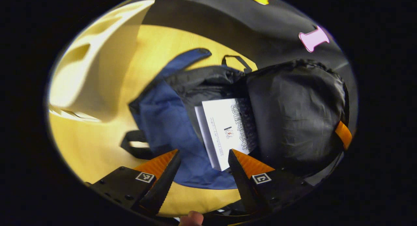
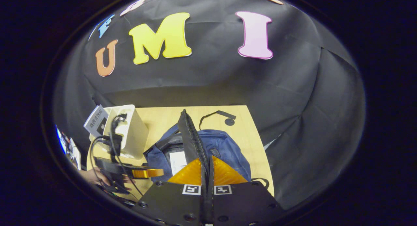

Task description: Open the schoolbag, grab two books from the bookshelf and put them into the schoolbag.

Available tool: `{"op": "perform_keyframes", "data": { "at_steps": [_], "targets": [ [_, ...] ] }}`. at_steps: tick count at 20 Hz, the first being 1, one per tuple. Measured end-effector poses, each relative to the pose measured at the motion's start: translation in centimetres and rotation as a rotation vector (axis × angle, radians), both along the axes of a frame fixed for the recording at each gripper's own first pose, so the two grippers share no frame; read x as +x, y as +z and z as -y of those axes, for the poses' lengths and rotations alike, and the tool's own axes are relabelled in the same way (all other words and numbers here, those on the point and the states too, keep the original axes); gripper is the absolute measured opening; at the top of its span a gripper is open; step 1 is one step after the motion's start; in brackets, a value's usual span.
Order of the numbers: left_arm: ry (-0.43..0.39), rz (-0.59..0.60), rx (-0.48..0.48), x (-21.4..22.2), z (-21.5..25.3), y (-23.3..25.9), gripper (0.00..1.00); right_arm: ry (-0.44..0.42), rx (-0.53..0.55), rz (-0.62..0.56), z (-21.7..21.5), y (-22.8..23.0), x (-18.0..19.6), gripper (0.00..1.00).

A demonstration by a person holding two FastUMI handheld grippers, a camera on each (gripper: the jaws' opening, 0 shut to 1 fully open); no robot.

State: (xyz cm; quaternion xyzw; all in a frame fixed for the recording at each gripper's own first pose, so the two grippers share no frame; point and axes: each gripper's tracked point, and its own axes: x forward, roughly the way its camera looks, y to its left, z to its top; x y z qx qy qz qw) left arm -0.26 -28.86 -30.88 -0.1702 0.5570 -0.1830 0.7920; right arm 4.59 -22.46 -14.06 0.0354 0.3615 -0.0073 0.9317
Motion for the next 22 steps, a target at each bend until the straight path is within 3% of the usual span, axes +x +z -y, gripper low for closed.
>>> {"op": "perform_keyframes", "data": {
  "at_steps": [4,8,12,16,22],
  "targets": [
    [-0.006,0.121,0.169,0.1,-6.0,3.2,0.93,0.002,-0.002,0.007,-0.8,-0.1,0.0,0.0],
    [-0.015,0.113,0.234,-1.4,-11.1,6.5,0.93,0.002,0.003,0.008,-1.9,-0.3,-0.3,0.0],
    [-0.008,0.203,0.373,-0.9,-17.7,9.4,0.93,0.007,0.002,0.014,-2.9,-0.4,-0.3,0.0],
    [0.09,0.25,0.378,0.2,-22.9,13.1,0.93,0.003,0.003,0.019,-3.5,-0.2,-0.5,0.0],
    [0.155,0.252,0.362,3.0,-29.6,17.8,0.92,-0.013,0.002,0.017,-3.7,-0.3,-0.9,0.0]
  ]
}}
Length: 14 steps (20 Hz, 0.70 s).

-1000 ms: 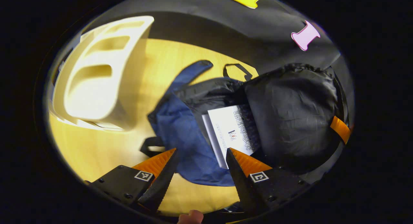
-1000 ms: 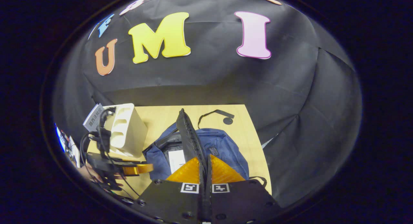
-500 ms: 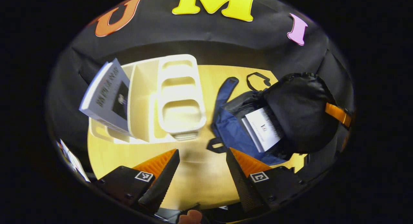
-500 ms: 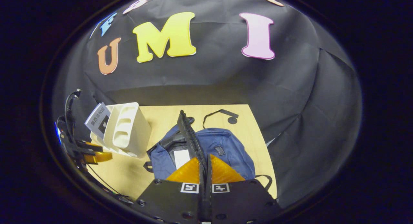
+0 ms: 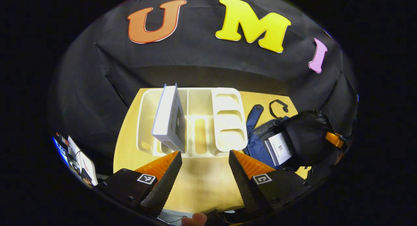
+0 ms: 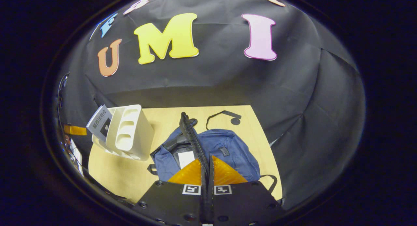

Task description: Open the schoolbag, grab two books from the bookshelf and put them into the schoolbag.

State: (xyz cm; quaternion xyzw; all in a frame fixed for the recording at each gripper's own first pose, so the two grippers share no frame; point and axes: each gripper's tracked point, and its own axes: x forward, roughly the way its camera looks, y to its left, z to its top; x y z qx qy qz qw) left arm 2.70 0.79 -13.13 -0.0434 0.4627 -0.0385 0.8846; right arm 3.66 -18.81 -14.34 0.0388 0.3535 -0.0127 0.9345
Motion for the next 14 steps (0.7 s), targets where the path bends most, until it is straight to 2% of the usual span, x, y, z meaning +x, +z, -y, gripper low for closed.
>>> {"op": "perform_keyframes", "data": {
  "at_steps": [5,8,14],
  "targets": [
    [0.012,0.017,0.063,4.1,-5.6,2.5,0.92,-0.009,-0.007,-0.004,-0.1,0.0,0.1,0.0],
    [-0.02,-0.032,0.075,5.4,-6.4,1.6,0.93,-0.026,-0.008,-0.008,0.4,0.1,-0.1,0.0],
    [-0.033,-0.154,0.02,7.8,-6.3,-2.2,0.93,-0.061,-0.004,-0.027,1.1,-0.1,-0.2,0.0]
  ]
}}
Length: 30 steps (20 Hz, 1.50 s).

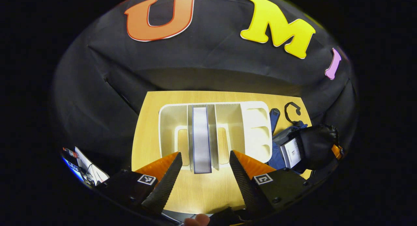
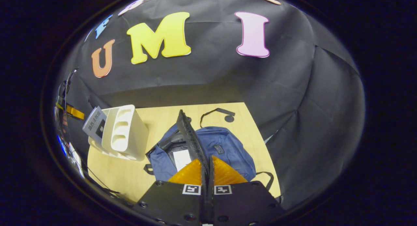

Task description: Open the schoolbag, grab two books from the bookshelf and put them into the schoolbag.

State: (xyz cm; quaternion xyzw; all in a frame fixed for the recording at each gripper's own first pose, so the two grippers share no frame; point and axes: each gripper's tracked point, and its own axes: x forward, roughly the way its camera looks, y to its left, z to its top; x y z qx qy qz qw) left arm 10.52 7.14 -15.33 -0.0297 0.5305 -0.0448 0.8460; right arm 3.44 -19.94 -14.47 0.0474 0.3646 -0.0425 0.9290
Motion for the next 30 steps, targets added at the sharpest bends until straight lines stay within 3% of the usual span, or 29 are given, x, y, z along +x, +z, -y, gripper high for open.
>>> {"op": "perform_keyframes", "data": {
  "at_steps": [15,16,17,21,22,23,25,26,27,30],
  "targets": [
    [-0.035,-0.319,-0.014,0.4,0.3,-7.2,0.93,-0.034,0.037,-0.025,-0.4,-1.3,0.3,0.03],
    [-0.036,-0.33,-0.005,0.4,0.2,-7.4,0.99,-0.035,0.038,-0.025,-0.4,-1.4,0.2,0.03],
    [-0.037,-0.34,0.012,0.5,-0.1,-7.6,0.88,-0.034,0.037,-0.024,-0.4,-1.4,0.1,0.0],
    [-0.031,-0.383,0.039,0.2,-0.6,-8.0,0.74,-0.035,0.037,-0.02,-0.2,-1.4,0.0,0.0],
    [-0.029,-0.395,0.039,0.0,-0.6,-8.1,0.75,-0.035,0.04,-0.019,-0.2,-1.6,-0.1,0.0],
    [-0.027,-0.403,0.042,0.0,-0.6,-8.2,0.67,-0.035,0.042,-0.02,-0.2,-1.6,-0.1,0.0],
    [-0.014,-0.416,0.056,-0.1,-1.0,-8.4,0.64,-0.033,0.048,-0.02,-0.2,-1.8,-0.1,0.0],
    [-0.007,-0.421,0.058,-0.1,-0.9,-8.4,0.59,-0.032,0.049,-0.02,-0.2,-1.8,-0.1,0.0],
    [-0.009,-0.425,0.055,-0.2,-0.8,-8.4,0.48,-0.032,0.051,-0.018,-0.1,-1.8,-0.1,0.0],
    [-0.003,-0.43,0.058,-0.5,-0.7,-8.3,0.45,-0.032,0.056,-0.014,0.1,-1.9,-0.3,0.03]
  ]
}}
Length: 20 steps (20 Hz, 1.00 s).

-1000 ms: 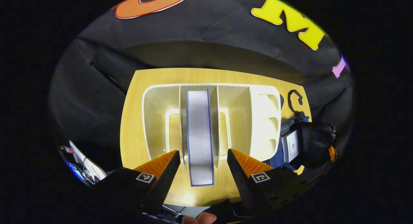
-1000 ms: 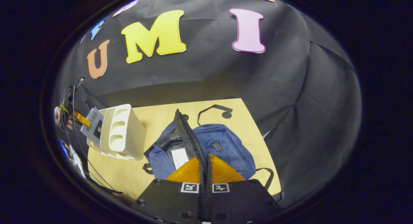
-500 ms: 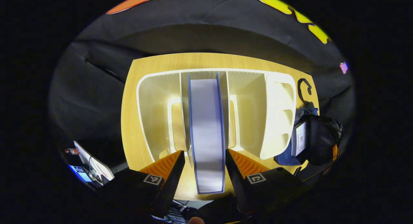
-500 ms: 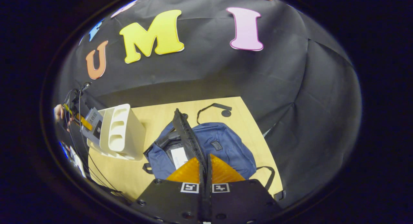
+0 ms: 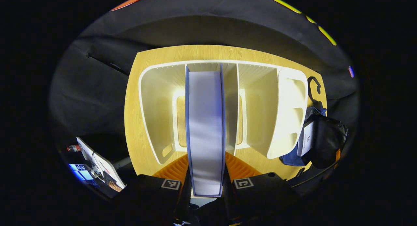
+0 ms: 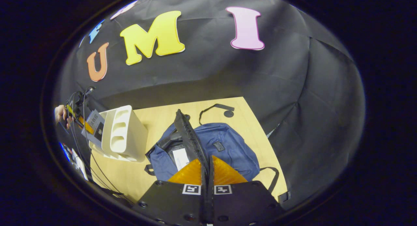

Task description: Open the schoolbag, grab two books from the bookshelf and put them into the schoolbag.

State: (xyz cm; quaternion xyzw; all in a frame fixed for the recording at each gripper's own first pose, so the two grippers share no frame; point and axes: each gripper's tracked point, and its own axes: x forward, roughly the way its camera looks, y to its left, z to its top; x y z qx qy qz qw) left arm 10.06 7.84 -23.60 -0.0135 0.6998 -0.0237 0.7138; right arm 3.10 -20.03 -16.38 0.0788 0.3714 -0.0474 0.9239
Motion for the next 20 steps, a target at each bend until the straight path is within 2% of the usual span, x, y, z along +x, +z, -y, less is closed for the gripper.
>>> {"op": "perform_keyframes", "data": {
  "at_steps": [2,3,5,7,8,10,12,13,14,16,20],
  "targets": [
    [-0.002,0.026,0.005,0.1,0.0,0.4,0.43,0.003,0.003,0.001,0.1,0.0,-0.2,0.0],
    [-0.005,0.042,0.007,0.2,-0.1,0.9,0.41,0.004,0.004,0.004,0.2,0.0,-0.4,0.03],
    [-0.012,0.071,0.014,-0.2,-0.5,2.3,0.39,0.004,0.009,0.007,0.3,0.0,-0.4,0.03],
    [-0.007,0.09,0.016,-1.3,-1.0,3.9,0.39,0.011,0.011,0.01,0.3,-0.1,-0.4,0.03],
    [-0.003,0.101,0.014,-2.0,-1.4,4.8,0.39,0.017,0.011,0.012,0.2,-0.1,-0.5,0.0],
    [0.008,0.13,0.0,-3.3,-1.8,6.7,0.35,0.031,0.01,0.017,0.0,-0.1,-0.6,0.03],
    [0.044,0.156,-0.035,-5.0,-1.6,8.8,0.38,0.042,0.013,0.021,-0.2,0.0,-0.7,0.0],
    [0.062,0.166,-0.061,-5.8,-1.5,9.8,0.37,0.048,0.012,0.022,-0.3,0.0,-0.8,0.03],
    [0.092,0.183,-0.095,-6.5,-1.3,11.1,0.37,0.052,0.012,0.023,-0.2,0.0,-0.8,0.0],
    [0.137,0.216,-0.159,-7.7,-1.0,13.4,0.4,0.056,0.014,0.025,-0.3,-0.1,-1.0,0.0],
    [0.163,0.314,-0.24,-9.0,-1.3,17.0,0.37,0.054,0.038,0.021,-0.5,-0.2,-1.2,0.0]
  ]
}}
